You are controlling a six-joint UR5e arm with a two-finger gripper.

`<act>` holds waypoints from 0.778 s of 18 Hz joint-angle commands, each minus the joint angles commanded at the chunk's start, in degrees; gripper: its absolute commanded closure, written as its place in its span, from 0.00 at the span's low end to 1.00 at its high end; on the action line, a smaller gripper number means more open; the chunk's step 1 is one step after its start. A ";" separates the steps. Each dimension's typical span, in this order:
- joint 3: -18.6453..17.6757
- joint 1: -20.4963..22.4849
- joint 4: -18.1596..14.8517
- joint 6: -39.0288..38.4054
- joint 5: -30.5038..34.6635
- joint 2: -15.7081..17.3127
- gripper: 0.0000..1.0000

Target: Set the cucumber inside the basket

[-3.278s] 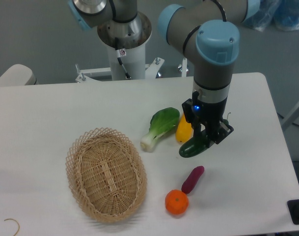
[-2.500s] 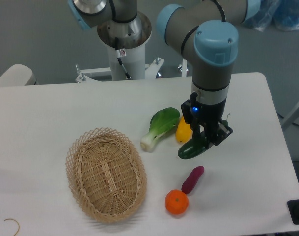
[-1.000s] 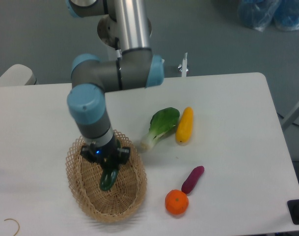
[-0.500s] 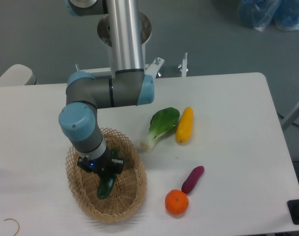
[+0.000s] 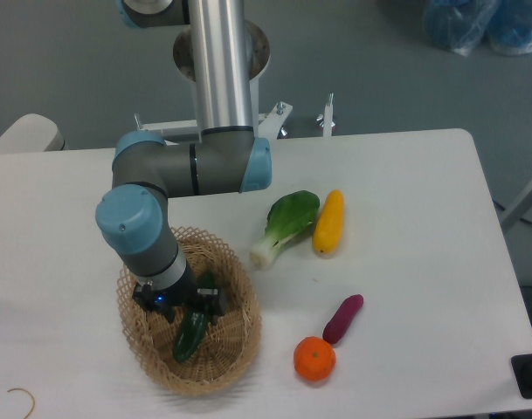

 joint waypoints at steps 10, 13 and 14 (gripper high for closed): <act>3.97 10.62 -4.65 22.37 0.09 5.96 0.00; 3.97 15.28 -8.95 33.09 -0.35 8.25 0.00; 3.62 16.60 -10.45 37.22 -0.35 9.04 0.00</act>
